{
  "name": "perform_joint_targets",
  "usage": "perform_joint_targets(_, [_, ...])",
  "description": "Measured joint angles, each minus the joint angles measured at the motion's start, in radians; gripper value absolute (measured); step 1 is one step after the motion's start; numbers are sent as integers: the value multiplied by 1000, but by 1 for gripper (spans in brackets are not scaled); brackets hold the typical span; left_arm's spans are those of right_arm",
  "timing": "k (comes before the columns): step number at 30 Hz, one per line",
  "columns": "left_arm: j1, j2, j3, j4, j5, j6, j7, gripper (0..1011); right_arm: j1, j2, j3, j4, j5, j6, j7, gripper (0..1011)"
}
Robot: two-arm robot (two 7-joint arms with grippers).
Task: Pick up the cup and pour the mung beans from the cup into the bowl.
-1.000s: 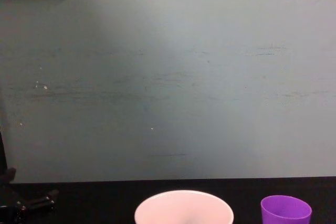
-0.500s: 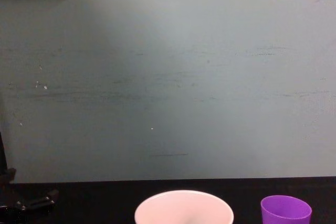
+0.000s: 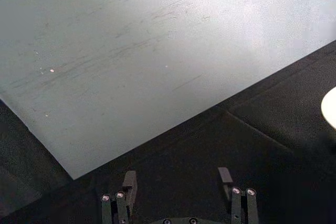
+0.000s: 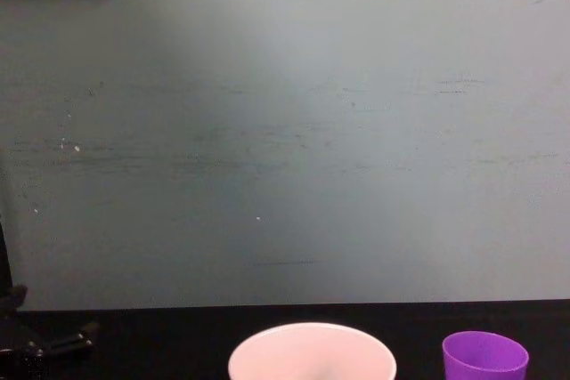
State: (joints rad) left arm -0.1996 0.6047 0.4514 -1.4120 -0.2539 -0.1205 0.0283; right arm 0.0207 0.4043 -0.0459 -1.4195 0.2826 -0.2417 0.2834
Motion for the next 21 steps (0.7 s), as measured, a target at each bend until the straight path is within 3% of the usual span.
perform_joint_targets(21, [0, 0, 0, 0, 0, 0, 0, 1000, 0, 0, 0, 0, 0, 0, 0, 1000])
